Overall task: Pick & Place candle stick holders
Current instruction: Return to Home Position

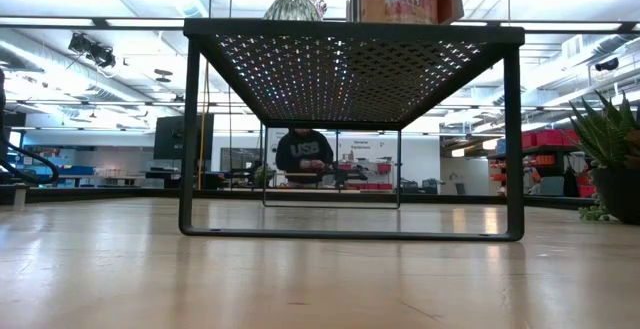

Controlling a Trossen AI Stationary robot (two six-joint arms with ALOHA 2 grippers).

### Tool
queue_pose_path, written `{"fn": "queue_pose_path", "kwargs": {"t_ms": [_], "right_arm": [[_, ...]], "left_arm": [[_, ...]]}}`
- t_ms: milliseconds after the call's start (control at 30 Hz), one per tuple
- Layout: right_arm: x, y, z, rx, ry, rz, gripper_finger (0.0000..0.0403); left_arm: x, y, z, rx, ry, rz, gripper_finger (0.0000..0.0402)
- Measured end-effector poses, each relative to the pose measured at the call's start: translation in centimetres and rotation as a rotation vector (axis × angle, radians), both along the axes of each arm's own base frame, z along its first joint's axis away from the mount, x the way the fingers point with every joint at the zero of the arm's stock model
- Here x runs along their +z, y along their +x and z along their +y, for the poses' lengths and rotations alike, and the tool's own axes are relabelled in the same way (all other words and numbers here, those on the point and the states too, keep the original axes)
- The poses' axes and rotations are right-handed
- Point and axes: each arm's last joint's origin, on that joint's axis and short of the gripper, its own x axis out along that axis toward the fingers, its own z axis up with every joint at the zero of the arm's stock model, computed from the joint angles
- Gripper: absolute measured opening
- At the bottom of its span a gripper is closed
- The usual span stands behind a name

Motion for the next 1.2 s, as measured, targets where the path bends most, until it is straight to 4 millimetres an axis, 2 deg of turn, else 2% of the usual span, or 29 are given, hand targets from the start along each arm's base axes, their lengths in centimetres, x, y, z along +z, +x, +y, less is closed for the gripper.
{"fn": "queue_pose_path", "kwargs": {"t_ms": [67, 200, 267, 400, 500, 667, 767, 933, 1000, 1100, 1200], "right_arm": [[1.0, -1.5, -0.5, 0.083, -0.086, -0.070, 0.0400], [2.9, -4.7, -3.1, -0.073, -0.136, -0.219, 0.0400], [3.5, -6.2, -4.1, -0.077, -0.146, -0.278, 0.0400], [3.9, -8.9, -6.1, -0.018, -0.149, -0.366, 0.0400], [3.4, -10.8, -7.8, -0.028, -0.160, -0.430, 0.0400], [1.5, -13.5, -10.0, -0.013, -0.105, -0.501, 0.0400], [0.3, -14.2, -10.5, -0.018, -0.067, -0.535, 0.0400], [-1.8, -14.3, -10.9, -0.090, -0.135, -0.568, 0.0400], [-2.5, -14.2, -11.0, -0.162, -0.135, -0.587, 0.0400], [-3.1, -13.8, -10.6, -0.176, -0.105, -0.668, 0.0400], [-3.5, -13.1, -10.2, -0.221, -0.136, -0.705, 0.0400]], "left_arm": [[0.1, -0.1, 0.5, -0.004, 0.005, -0.001, 0.0374], [1.3, -0.8, 1.5, 0.018, 0.022, -0.073, 0.0374], [1.9, -1.4, 1.5, 0.000, 0.048, -0.112, 0.0374], [1.9, -2.4, 1.8, 0.054, 0.066, -0.100, 0.0374], [0.9, -2.8, 2.7, 0.115, 0.085, -0.104, 0.0374], [-2.8, -3.0, 3.7, 0.081, -0.007, -0.173, 0.0374], [-5.4, -3.4, 4.1, 0.077, -0.064, -0.259, 0.0374], [-9.9, -5.8, 5.4, 0.152, -0.149, -0.324, 0.0374], [-11.3, -6.6, 5.7, 0.115, -0.158, -0.381, 0.0374], [-13.4, -8.1, 6.1, 0.029, -0.148, -0.437, 0.0374], [-15.6, -10.3, 6.9, 0.034, -0.149, -0.437, 0.0374]]}}
